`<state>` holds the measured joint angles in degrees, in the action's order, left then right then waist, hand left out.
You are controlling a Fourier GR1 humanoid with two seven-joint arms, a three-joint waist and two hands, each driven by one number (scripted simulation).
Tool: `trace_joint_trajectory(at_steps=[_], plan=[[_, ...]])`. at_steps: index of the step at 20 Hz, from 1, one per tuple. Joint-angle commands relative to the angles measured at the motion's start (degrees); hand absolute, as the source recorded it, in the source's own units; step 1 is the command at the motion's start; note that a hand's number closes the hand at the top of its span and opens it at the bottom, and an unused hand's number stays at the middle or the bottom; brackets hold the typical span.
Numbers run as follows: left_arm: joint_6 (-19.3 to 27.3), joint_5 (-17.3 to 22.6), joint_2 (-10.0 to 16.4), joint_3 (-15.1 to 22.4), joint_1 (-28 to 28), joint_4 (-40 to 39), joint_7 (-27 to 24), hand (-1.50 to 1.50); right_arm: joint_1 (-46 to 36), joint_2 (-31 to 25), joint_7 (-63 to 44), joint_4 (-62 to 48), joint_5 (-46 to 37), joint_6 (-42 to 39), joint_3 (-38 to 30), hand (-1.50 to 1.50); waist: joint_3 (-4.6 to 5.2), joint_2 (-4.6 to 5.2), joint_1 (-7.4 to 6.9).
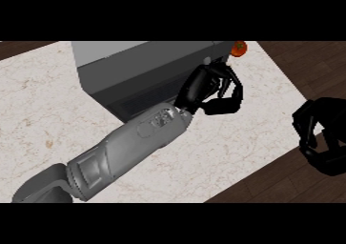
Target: Pick up the milk, place it into the microwave and close the microwave
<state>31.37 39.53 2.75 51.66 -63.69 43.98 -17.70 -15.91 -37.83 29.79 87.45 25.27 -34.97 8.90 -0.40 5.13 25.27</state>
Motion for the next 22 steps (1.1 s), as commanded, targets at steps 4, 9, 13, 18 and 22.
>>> trace_joint_trajectory(at_steps=[4, 9, 13, 18, 22], plan=[[1.1, 1.3, -2.6, -0.9, -3.2, -2.7, 0.1, 1.50, 0.7, 0.0, 1.8, 4.0, 1.0, -3.7, 2.2, 1.50, -0.28, 0.49, 1.94], [2.4, 1.9, -2.6, -1.1, -3.3, -1.5, -0.5, 1.50, 1.0, -0.7, 0.4, 6.9, 1.8, -3.4, 3.0, 1.50, -0.28, 0.40, 3.01], [2.2, 2.6, -2.6, -1.4, -4.8, -2.8, -0.5, 1.50, 1.2, -0.3, -0.3, 9.3, 2.1, -3.1, 4.2, 1.50, -0.24, 0.57, 2.92], [10.2, 5.3, -2.6, -7.1, -2.3, -3.9, -2.5, 1.50, 2.4, -0.4, -1.0, 10.8, 2.6, -1.8, 4.2, 1.50, 0.21, 0.30, 0.17], [3.5, 14.5, -2.7, -10.5, 1.4, -1.6, 5.2, 1.50, 4.4, -2.2, -4.9, 12.8, 1.9, -5.0, 9.7, 1.50, 0.73, 2.74, -0.16]])
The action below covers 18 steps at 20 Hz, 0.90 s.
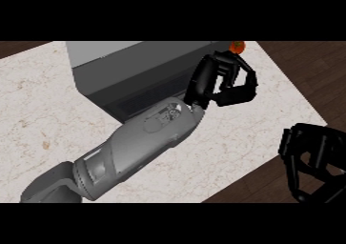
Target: Pick up the milk, place it into the microwave and close the microwave
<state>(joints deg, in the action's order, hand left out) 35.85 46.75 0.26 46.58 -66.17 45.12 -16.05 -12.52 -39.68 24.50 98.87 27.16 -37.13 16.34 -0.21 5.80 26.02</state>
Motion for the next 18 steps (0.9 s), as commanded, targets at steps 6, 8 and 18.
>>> trace_joint_trajectory(at_steps=[6, 8, 18], plan=[[-4.8, 15.3, -0.3, -11.5, 7.2, -1.2, -0.2, 1.50, 5.1, 1.1, -1.1, 4.2, 1.0, -1.3, 5.2, 1.50, 0.53, 1.49, -3.22], [-7.0, 17.2, -0.3, -11.7, 8.2, -2.0, -0.3, 1.50, 6.2, 2.2, -1.1, 5.2, 1.1, -0.1, 5.7, 1.50, 0.39, 1.41, -4.13], [-16.3, 20.6, 1.1, -9.9, 10.7, -5.6, -2.9, 1.50, 12.2, 4.9, -2.0, 11.0, -0.7, 4.5, 9.0, 1.50, 0.50, 0.64, -6.97]])
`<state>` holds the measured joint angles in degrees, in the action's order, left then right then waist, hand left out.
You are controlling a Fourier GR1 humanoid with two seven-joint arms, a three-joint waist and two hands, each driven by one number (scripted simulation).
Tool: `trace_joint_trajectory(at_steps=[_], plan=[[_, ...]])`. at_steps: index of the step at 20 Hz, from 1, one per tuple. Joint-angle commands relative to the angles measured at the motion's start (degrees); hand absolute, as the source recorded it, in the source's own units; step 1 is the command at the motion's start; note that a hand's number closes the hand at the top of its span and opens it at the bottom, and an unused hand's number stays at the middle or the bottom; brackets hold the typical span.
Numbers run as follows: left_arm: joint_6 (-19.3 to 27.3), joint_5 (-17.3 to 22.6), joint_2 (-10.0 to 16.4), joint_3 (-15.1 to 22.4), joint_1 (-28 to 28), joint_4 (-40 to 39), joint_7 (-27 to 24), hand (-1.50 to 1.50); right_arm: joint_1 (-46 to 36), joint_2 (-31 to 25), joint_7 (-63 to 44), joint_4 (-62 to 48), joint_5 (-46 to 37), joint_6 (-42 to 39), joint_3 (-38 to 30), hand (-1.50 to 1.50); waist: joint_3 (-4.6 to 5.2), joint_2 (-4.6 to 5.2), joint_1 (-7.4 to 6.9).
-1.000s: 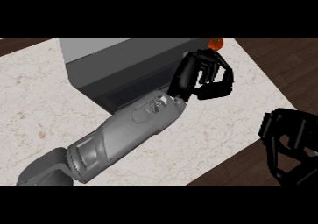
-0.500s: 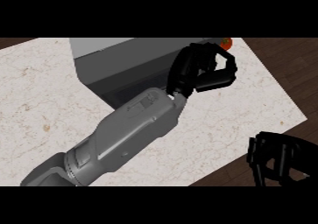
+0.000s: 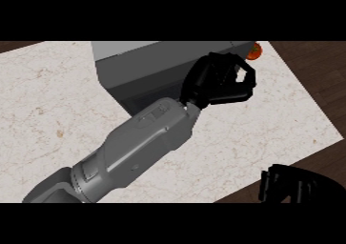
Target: Pick up the milk, place it into the microwave and close the microwave
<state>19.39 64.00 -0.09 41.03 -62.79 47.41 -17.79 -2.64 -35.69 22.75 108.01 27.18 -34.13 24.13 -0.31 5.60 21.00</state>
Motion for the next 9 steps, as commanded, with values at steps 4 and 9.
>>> trace_joint_trajectory(at_steps=[4, 9], plan=[[-3.3, 4.1, 1.8, -3.3, 8.0, -9.1, -2.1, 1.50, 3.9, 1.7, -0.6, 4.2, -2.3, 3.2, 2.3, 1.50, 0.64, 0.93, -3.08], [-6.5, 4.7, 1.4, -2.4, 7.1, -10.5, -3.0, 1.50, 5.6, 2.9, -1.1, 7.1, -4.3, 5.5, 3.9, 1.50, 0.58, 0.94, -3.70]])
